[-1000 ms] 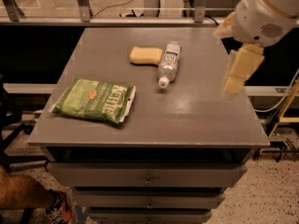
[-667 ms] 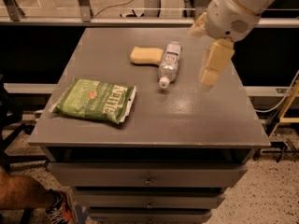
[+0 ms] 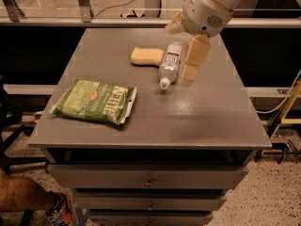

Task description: Pick green jalapeno chip bag

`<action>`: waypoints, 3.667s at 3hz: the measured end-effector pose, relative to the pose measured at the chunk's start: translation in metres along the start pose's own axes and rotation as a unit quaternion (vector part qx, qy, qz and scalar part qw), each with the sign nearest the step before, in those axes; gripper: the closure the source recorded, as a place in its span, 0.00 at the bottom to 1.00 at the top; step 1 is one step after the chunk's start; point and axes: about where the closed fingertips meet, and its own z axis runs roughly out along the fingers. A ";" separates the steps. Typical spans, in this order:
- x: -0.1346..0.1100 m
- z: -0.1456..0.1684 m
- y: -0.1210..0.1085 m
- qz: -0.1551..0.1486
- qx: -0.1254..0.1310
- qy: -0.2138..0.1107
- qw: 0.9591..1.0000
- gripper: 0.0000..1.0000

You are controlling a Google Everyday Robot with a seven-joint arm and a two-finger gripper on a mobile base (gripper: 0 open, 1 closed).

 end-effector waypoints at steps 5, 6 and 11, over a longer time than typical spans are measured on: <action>-0.083 0.120 -0.043 -0.020 -0.080 0.087 0.993 0.00; -0.093 0.138 -0.034 -0.019 -0.097 0.089 0.991 0.00; -0.094 0.188 -0.031 0.015 -0.139 0.090 0.986 0.18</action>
Offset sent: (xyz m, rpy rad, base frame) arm 0.0361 0.0804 -0.0342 -0.3110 0.1291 0.1226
